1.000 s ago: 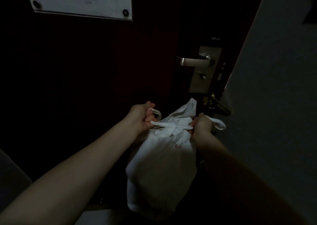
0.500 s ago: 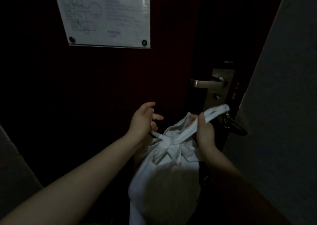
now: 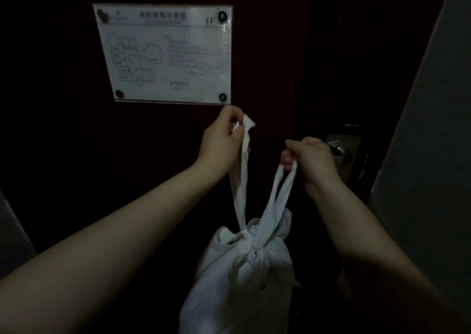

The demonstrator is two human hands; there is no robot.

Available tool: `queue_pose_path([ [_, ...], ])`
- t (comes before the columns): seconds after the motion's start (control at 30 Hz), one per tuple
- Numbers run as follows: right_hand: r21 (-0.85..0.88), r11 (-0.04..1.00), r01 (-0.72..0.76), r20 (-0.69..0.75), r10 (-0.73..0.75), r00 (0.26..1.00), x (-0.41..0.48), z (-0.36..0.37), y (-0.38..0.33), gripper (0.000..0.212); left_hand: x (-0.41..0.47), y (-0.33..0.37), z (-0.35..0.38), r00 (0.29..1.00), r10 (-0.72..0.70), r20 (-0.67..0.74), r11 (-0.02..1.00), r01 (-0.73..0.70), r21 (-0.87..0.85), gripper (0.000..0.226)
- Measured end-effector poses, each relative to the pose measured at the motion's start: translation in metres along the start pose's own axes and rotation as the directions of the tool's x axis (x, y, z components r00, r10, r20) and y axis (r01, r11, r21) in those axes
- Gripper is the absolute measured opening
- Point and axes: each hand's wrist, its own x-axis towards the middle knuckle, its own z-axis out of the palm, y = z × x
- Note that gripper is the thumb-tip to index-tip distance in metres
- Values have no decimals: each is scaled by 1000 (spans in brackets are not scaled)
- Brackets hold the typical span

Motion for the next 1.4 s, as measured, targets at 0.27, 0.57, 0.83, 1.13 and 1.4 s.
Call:
queue_pose_path([
  [0.27, -21, 999, 30, 288, -23, 957, -14, 24, -11, 44, 27, 16, 10, 960, 28, 277, 968, -95, 232, 7],
  [0.57, -104, 993, -55, 403, 93, 910, -30, 0, 26, 51, 12, -18, 18, 856, -104, 506, 984, 13, 179, 7],
  [0.83, -12, 999, 35, 368, -28, 929, -33, 4, 10, 22, 8, -64, 18, 433, -165, 886, 829, 547, -112, 25],
  [1.13, -223, 973, 56, 166, -19, 986, -21, 7, -19, 19, 40, -79, 36, 429, 26, 903, 788, 546, -283, 35],
  [1.4, -661, 741, 118, -122, -261, 958, 28, -14, -27, 26, 77, -63, 79, 863, -102, 494, 994, 113, 8, 22],
])
